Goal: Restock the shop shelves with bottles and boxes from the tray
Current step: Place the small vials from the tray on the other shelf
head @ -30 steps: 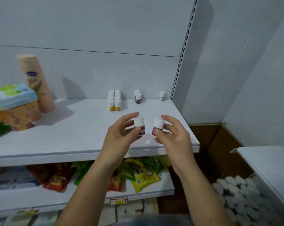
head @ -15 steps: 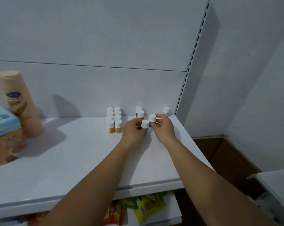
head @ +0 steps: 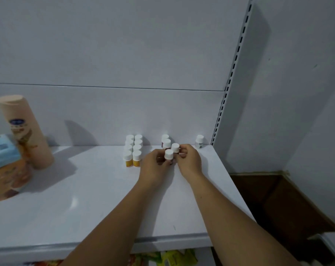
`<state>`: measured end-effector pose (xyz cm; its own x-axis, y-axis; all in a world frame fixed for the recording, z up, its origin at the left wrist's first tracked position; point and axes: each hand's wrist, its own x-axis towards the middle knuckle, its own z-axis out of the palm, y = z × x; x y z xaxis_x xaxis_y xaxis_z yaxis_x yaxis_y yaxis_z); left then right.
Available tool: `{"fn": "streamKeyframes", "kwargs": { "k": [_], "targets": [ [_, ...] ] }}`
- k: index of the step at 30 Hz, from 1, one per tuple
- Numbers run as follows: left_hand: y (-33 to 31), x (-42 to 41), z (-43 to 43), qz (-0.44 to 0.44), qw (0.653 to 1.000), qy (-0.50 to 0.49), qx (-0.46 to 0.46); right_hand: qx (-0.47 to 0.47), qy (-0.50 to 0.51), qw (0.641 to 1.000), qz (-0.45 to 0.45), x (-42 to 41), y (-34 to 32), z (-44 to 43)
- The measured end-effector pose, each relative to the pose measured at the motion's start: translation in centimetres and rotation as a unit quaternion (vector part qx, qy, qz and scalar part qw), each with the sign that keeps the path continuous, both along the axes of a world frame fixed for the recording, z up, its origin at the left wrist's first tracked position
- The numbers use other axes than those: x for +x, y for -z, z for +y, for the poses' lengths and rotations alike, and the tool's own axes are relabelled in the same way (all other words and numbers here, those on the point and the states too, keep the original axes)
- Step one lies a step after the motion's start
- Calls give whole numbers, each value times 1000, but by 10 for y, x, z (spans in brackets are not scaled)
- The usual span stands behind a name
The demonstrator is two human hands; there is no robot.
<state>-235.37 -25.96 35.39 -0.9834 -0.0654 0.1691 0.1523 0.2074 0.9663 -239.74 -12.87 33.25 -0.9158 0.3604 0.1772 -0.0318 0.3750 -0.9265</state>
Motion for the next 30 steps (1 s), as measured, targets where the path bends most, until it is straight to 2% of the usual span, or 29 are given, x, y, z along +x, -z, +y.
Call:
{"fn": "streamKeyframes", "kwargs": {
  "k": [10,17,24,30],
  "targets": [
    [-6,-7,3,-17,998,-20,-50,-3,43,999,-8,-10,5,3],
    [1,-24,2,-60,992,-68,-91,74,56,994,-65,-25,-1,12],
    [2,-19,15,-44,987,-126,-91,129,43,985,-106,-41,-10,13],
    [10,-33,10,-39,985,-108,-125,138,55,983,-111,-43,-7,16]
  ]
}}
